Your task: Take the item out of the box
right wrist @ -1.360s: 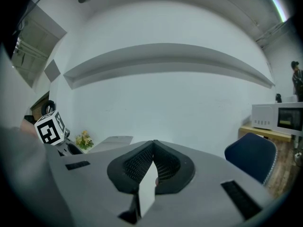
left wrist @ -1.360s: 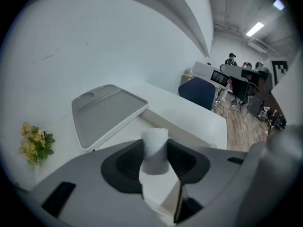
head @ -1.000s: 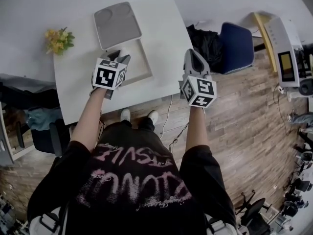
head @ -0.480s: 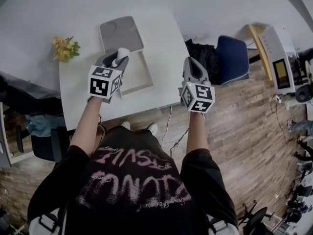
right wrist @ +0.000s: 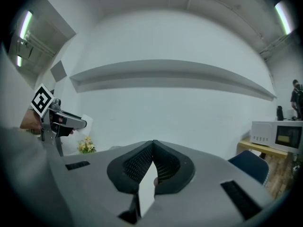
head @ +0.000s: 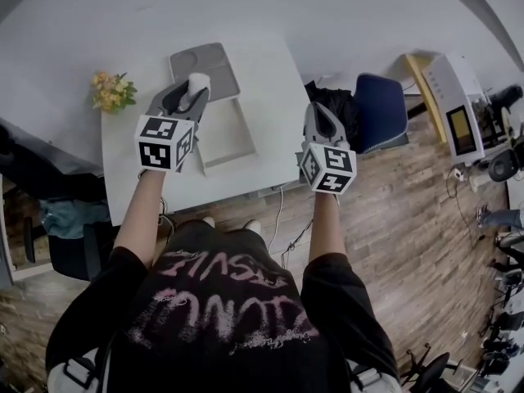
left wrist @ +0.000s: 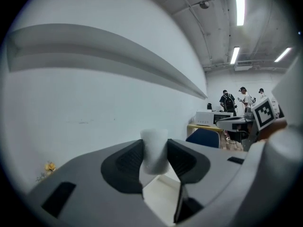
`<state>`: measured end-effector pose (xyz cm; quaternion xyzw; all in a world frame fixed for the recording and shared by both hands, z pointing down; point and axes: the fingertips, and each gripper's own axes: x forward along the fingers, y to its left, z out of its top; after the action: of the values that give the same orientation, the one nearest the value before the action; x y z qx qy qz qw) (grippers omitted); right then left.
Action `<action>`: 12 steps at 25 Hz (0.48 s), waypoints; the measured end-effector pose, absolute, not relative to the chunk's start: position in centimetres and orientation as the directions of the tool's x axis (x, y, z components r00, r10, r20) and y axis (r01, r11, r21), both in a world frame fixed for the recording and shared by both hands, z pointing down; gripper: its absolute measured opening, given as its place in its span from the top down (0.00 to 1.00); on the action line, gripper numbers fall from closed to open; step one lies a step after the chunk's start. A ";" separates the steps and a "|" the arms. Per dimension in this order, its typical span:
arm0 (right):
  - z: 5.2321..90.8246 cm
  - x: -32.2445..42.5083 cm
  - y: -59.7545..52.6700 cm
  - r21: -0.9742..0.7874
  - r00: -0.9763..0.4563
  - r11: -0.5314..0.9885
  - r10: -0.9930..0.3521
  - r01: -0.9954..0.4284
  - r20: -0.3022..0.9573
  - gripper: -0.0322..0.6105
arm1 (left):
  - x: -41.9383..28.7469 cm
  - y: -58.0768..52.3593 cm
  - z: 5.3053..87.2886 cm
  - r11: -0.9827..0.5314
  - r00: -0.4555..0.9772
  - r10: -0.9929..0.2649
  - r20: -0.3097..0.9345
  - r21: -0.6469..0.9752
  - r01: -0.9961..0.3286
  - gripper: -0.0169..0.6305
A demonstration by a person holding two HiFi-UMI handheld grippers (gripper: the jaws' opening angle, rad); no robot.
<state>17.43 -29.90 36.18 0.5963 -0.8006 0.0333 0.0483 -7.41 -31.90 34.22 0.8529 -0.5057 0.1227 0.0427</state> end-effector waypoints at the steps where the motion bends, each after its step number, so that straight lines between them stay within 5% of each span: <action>1: 36.0 17.4 -29.8 0.004 -0.282 0.285 -0.952 -0.959 0.115 0.95 | -7.5 -31.9 34.0 -0.482 0.458 -0.855 0.242 -0.048 -0.875 0.72; 12: 34.3 17.0 -29.3 0.027 -0.278 0.281 -0.956 -0.959 0.090 0.95 | -8.0 -31.2 31.6 -0.473 0.458 -0.873 0.168 -0.063 -0.879 0.72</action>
<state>17.05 -29.34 34.29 0.5992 -0.7992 0.0163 0.0441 -8.01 -31.24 31.56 0.8538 -0.5128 0.0885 0.0163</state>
